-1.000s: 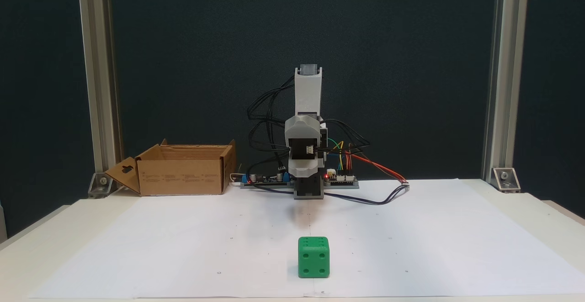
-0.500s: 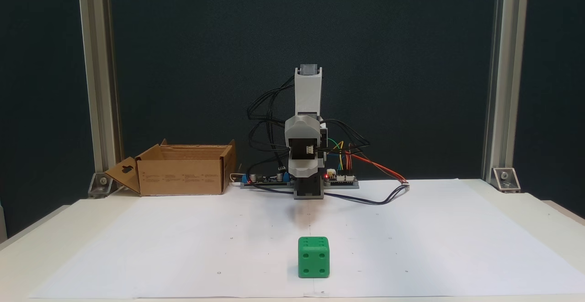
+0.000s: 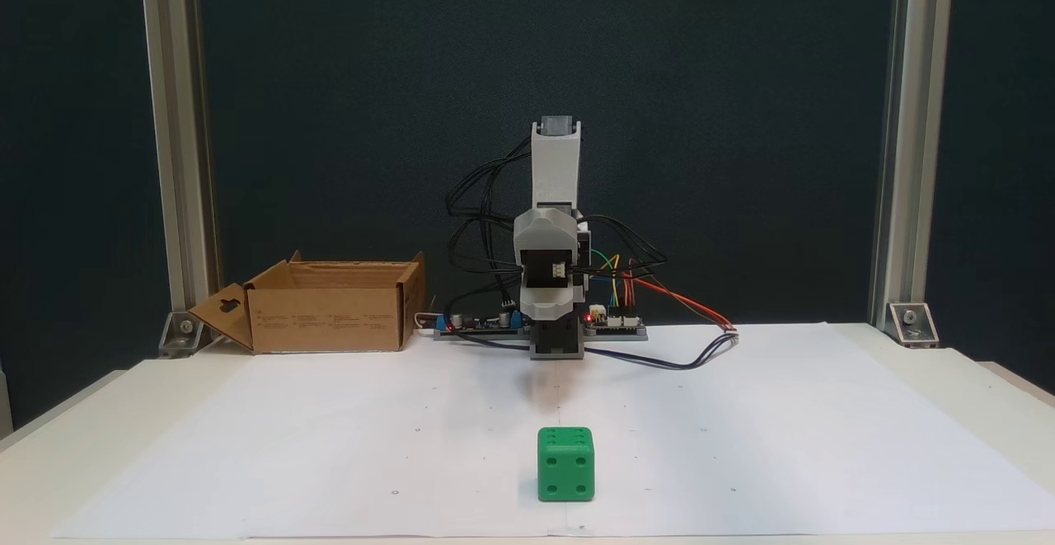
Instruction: Grasp a green dice and put it in the bin.
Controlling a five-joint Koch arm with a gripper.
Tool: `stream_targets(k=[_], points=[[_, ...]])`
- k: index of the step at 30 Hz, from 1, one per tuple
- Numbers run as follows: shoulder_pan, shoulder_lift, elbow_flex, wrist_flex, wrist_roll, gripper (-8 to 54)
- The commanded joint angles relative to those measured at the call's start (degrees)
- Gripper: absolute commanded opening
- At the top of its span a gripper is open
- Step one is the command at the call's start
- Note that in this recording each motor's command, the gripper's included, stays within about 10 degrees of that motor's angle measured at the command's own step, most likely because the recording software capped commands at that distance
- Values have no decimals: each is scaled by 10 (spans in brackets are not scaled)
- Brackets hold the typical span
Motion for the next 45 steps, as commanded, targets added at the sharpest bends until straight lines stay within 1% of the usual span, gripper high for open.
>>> stream_targets(k=[1, 9, 12, 22, 29, 33, 39, 45], points=[[-4, 61, -12, 5, 11, 441], [-1, 59, -140, 250, 11, 439], [-1, 59, -195, 369, 11, 438], [-20, 54, -439, 752, 13, 431], [-35, -42, -563, 1000, 30, 431], [-39, -163, -690, 1136, 30, 432], [-39, -298, -862, 1266, 31, 433], [-39, -374, -998, 1346, 59, 433]])
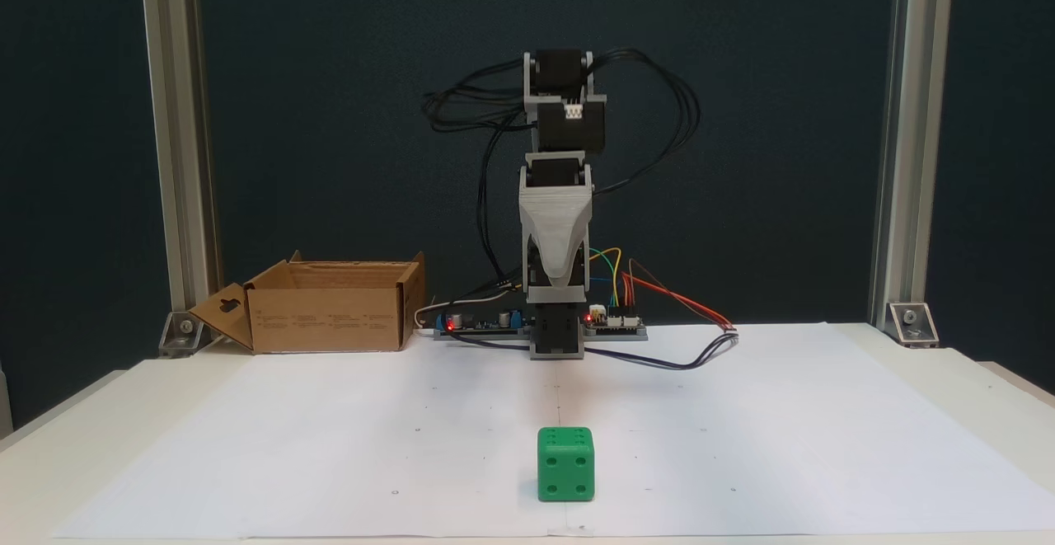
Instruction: Grasp a green dice and put it in the bin.
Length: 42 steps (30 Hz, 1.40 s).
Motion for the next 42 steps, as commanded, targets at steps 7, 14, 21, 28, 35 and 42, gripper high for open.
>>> stream_targets(k=[7, 14, 21, 28, 35, 42], points=[[-4, -91, -166, 54, 40, 432], [-6, -195, -331, 133, 40, 432], [-11, -248, -394, 152, 40, 432], [-19, -279, -399, 155, 43, 435], [-32, -316, -420, 155, 42, 439], [-30, -350, -439, 156, 42, 439]])
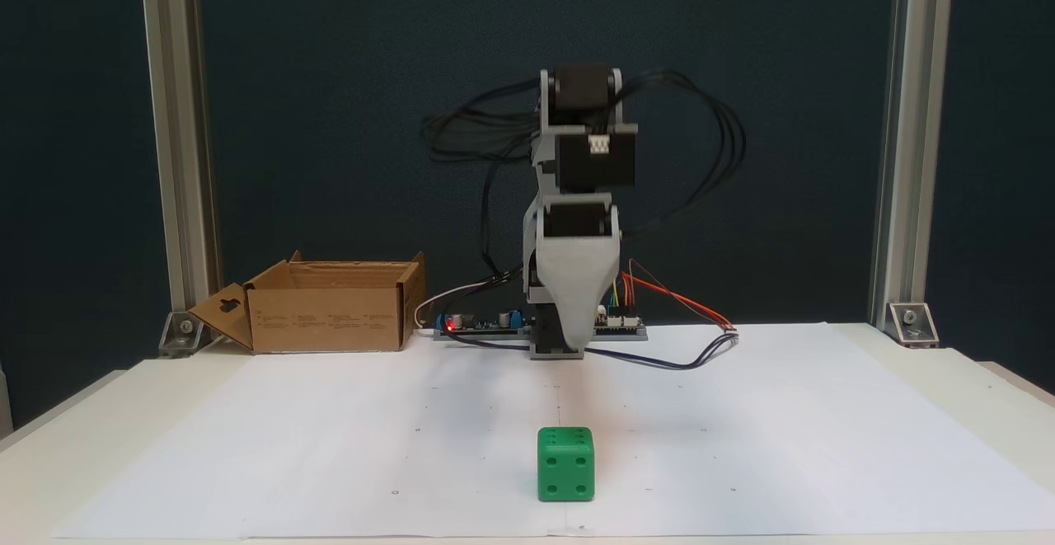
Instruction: Grasp a green dice and put it in the bin.
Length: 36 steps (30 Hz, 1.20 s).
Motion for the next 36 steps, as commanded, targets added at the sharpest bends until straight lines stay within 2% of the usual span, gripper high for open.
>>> stream_targets(k=[1, 17, 36], points=[[-5, -4, -45, 22, 23, 439], [4, -62, -111, 51, 23, 445], [22, -64, -120, 56, 22, 446]])
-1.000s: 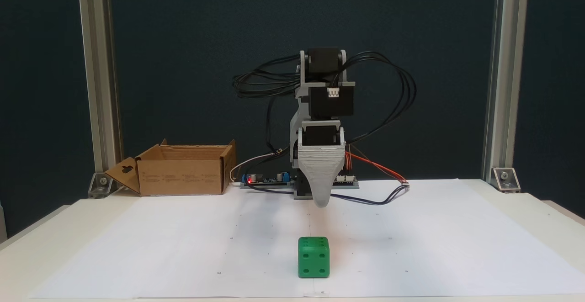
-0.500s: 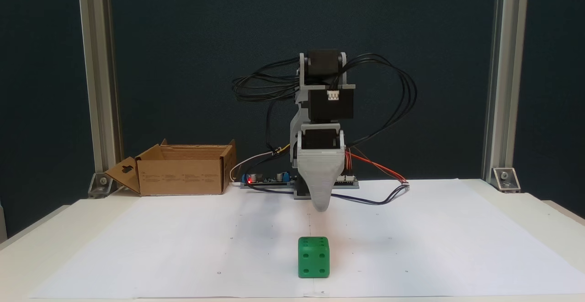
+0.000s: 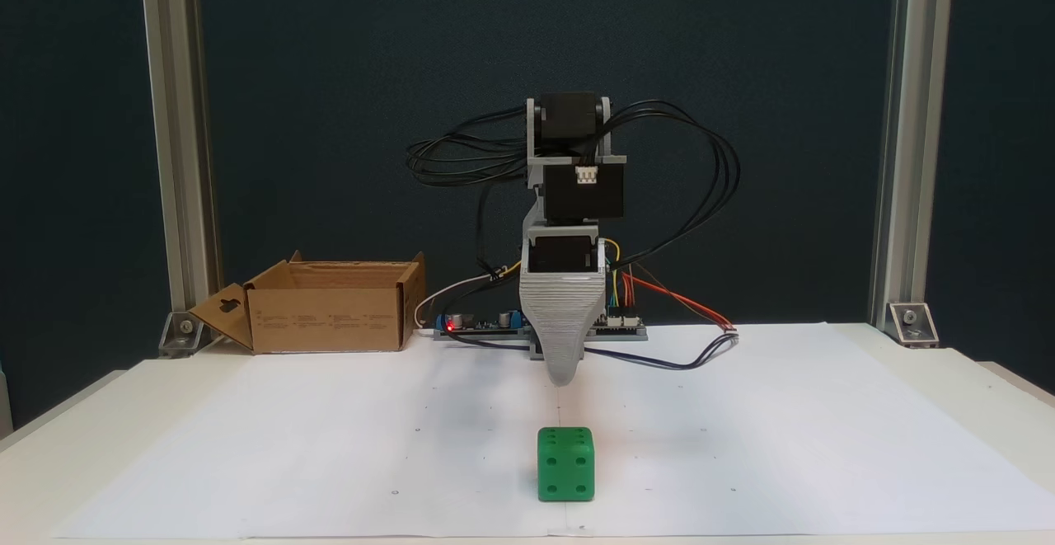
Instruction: Grasp a green dice and put it in the bin.
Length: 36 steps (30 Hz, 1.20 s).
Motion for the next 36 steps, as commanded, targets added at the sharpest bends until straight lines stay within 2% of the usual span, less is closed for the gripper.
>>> stream_targets(k=[1, 18, 36], points=[[1, 4, -44, 32, 23, 446], [0, -39, -64, 39, 22, 463], [-4, -66, -63, 40, 22, 454]])
